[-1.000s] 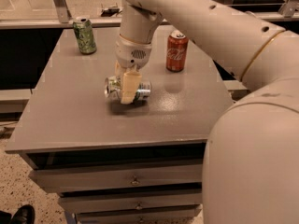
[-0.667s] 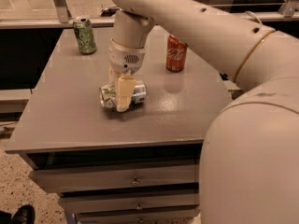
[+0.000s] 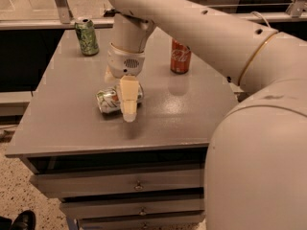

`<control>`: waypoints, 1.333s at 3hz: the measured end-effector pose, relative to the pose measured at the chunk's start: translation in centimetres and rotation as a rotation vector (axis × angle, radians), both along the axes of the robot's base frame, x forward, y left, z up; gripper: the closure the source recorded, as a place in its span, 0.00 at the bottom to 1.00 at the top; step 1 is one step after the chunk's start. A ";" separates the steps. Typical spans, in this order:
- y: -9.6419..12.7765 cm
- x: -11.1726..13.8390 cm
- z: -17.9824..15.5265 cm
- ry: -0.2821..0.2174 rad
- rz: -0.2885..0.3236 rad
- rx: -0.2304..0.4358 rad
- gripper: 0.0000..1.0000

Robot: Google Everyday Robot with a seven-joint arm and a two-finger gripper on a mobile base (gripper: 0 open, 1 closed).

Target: Knock 7up can over

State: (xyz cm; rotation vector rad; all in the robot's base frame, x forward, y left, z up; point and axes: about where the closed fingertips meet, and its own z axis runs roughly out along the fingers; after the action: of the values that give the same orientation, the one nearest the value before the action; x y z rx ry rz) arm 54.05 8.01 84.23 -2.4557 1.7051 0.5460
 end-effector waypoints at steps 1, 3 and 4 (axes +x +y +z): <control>0.2 -0.5 -0.2 0.007 0.002 0.002 0.00; -0.7 -0.2 0.5 -0.009 -0.053 0.037 0.00; -2.5 0.3 2.0 -0.028 -0.146 0.123 0.00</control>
Offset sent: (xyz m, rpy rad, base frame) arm -0.0136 -0.0067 -0.0004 -0.0189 0.0323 0.0114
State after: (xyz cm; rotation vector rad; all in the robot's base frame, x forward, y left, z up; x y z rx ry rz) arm 54.35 5.54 86.22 -2.2240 1.7663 0.5780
